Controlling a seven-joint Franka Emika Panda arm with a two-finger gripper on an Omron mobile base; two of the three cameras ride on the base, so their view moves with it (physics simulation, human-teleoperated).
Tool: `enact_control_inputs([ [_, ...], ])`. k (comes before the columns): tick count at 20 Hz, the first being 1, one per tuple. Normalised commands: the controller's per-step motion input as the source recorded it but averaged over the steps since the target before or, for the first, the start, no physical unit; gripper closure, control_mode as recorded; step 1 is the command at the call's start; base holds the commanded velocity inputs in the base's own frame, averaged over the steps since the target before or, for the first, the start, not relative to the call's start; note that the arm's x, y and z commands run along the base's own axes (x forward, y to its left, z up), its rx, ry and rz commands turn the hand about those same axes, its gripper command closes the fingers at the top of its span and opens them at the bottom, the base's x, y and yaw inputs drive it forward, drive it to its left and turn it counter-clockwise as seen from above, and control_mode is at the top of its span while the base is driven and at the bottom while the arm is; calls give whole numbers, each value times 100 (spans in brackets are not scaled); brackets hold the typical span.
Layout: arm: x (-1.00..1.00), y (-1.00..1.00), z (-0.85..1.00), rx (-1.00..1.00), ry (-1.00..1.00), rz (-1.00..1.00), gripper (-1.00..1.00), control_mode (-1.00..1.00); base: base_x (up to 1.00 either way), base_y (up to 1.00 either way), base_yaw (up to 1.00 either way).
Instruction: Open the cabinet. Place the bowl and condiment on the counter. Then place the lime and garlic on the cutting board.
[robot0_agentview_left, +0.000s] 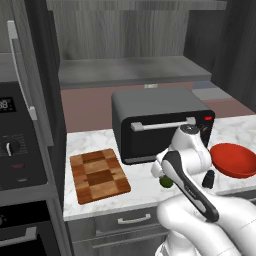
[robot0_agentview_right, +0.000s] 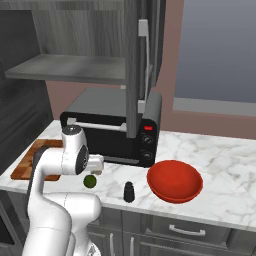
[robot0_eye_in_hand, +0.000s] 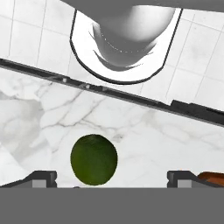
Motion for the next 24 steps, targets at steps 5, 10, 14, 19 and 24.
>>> enact_control_inputs([
  [5,23,0,-37,-1,-1,0,-100,-100,0,0,0],
  [10,12,1,-46,-2,0,0,-100,-100,0,0,0],
  [14,0,0,-58,-3,0,0,-100,-100,0,0,0],
  [19,-2,0,-64,-1,1,0,-100,-100,0,0,0],
  [24,-19,0,-57,0,0,0,-100,-100,0,0,0],
])
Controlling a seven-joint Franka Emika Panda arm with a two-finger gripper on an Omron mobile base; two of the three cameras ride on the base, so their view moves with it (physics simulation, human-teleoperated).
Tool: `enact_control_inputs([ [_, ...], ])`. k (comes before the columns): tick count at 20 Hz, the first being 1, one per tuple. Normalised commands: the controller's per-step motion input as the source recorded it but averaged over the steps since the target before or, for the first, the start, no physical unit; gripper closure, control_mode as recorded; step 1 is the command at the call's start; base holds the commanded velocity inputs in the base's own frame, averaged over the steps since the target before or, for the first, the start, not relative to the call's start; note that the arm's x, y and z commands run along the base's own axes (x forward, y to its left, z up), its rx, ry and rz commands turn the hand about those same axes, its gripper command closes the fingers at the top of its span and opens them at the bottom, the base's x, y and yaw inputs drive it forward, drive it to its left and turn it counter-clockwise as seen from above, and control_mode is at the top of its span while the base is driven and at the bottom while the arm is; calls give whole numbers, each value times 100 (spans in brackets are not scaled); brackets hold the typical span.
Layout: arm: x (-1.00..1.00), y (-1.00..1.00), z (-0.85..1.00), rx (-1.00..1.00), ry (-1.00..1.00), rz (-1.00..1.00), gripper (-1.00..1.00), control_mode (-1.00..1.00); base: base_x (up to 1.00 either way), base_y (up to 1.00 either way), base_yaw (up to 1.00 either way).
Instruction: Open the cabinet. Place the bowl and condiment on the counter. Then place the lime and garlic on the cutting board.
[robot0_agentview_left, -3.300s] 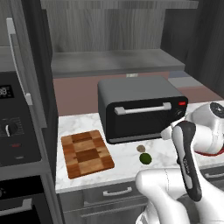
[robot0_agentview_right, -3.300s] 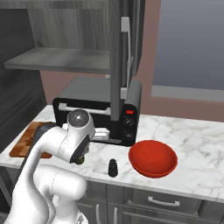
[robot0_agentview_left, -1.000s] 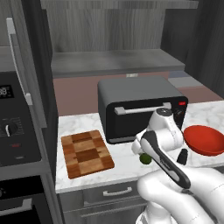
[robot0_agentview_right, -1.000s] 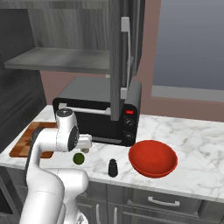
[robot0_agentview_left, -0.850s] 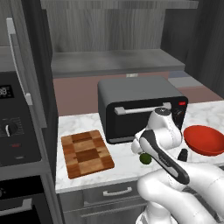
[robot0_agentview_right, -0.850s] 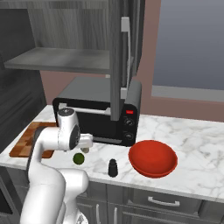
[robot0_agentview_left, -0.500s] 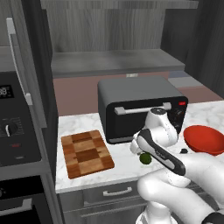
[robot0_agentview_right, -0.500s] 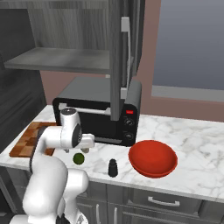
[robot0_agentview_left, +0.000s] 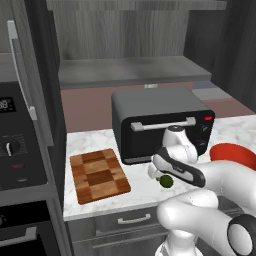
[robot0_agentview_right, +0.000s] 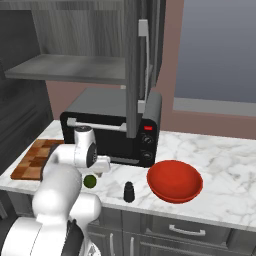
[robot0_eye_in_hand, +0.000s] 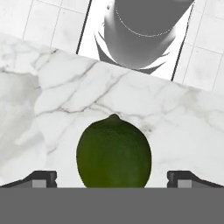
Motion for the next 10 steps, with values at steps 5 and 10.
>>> enact_control_inputs([
  [5,-28,0,-39,0,0,0,-100,-100,0,0,0],
  [10,-28,0,-35,0,-1,0,-100,-100,0,0,0],
])
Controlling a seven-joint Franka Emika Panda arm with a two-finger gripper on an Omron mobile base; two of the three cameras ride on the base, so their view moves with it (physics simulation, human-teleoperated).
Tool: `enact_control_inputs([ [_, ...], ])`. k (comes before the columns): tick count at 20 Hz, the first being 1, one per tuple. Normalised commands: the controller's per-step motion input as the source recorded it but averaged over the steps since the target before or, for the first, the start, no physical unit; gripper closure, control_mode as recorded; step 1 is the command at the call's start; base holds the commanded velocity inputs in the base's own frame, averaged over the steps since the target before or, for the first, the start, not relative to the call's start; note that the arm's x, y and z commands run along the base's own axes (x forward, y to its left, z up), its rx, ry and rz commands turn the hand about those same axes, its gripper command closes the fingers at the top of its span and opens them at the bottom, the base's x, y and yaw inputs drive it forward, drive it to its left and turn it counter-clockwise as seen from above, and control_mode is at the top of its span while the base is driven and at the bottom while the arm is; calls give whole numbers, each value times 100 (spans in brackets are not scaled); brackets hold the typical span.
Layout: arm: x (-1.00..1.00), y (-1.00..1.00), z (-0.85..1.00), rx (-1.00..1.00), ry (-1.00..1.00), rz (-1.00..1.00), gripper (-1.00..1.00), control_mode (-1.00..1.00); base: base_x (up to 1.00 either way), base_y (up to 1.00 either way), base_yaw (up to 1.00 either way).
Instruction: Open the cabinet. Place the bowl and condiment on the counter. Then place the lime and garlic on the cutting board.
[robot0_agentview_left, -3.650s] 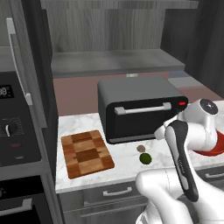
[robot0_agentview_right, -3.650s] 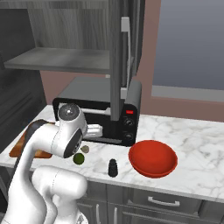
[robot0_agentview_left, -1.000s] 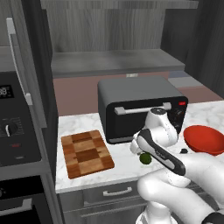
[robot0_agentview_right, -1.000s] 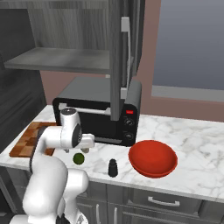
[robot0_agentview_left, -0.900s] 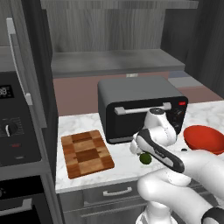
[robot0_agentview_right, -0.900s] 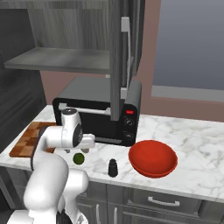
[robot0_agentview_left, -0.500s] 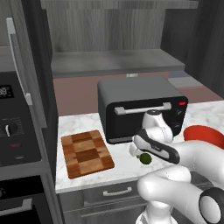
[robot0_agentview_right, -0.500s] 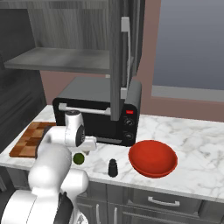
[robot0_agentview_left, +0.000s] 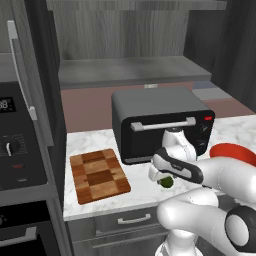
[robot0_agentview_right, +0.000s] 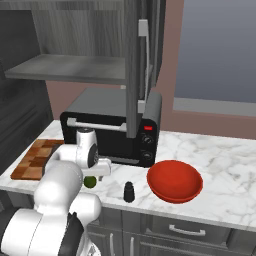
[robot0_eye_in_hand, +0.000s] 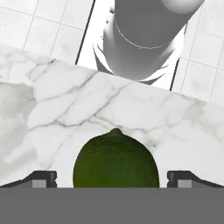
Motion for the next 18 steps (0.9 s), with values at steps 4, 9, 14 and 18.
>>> enact_control_inputs([
  [4,-27,1,-29,0,-2,0,100,-100,0,0,0],
  [9,-8,0,-5,0,0,0,100,-100,0,0,0],
  [14,0,0,3,0,0,0,100,-100,0,0,0],
  [18,-5,0,44,1,-3,2,100,-100,0,0,0],
])
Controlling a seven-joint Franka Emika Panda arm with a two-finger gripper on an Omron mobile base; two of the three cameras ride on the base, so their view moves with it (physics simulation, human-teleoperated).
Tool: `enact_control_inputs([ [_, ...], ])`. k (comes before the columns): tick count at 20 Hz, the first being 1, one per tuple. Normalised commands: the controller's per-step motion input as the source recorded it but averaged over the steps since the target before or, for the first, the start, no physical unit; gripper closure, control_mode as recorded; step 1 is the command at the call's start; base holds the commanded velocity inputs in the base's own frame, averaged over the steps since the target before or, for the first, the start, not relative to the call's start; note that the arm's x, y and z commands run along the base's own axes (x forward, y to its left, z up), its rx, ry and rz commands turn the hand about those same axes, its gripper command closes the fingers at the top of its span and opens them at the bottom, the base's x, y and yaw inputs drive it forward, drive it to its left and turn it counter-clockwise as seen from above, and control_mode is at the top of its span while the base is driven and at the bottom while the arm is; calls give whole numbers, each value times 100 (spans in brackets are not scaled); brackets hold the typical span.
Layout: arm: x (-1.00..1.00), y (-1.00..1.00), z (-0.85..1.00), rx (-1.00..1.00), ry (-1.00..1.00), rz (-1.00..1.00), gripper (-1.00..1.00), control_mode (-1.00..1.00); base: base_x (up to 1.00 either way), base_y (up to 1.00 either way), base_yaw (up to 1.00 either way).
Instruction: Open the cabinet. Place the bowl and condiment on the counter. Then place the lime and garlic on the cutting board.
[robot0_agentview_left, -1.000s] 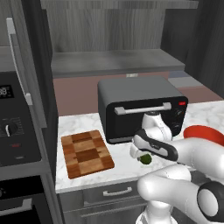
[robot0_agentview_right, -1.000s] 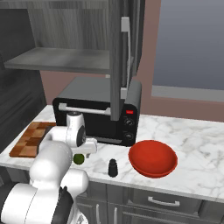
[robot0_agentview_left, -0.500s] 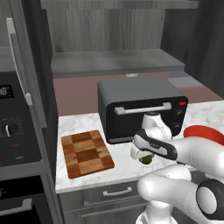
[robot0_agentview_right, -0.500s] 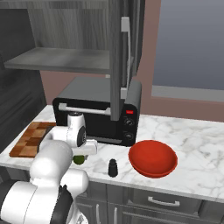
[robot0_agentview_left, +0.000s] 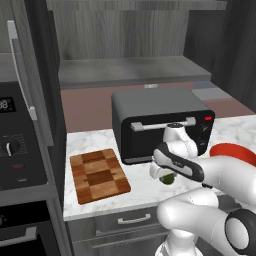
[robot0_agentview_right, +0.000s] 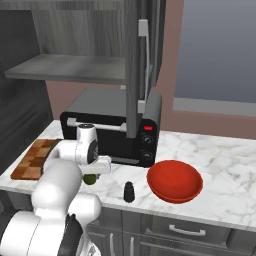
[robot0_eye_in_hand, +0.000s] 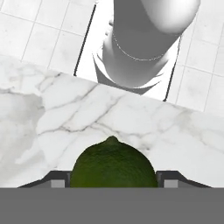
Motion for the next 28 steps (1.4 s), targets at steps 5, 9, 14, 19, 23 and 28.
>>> enact_control_inputs([
  [5,-14,9,55,0,-7,6,100,-100,0,0,0],
  [9,-11,39,36,0,-4,9,100,-100,0,0,0],
  [14,-4,59,27,0,-4,8,100,-100,0,0,0],
  [19,0,67,21,0,-2,7,100,-100,0,0,0],
  [23,1,68,14,0,-4,5,100,-100,0,0,0],
  [28,7,66,10,-2,-8,3,100,-100,0,0,0],
])
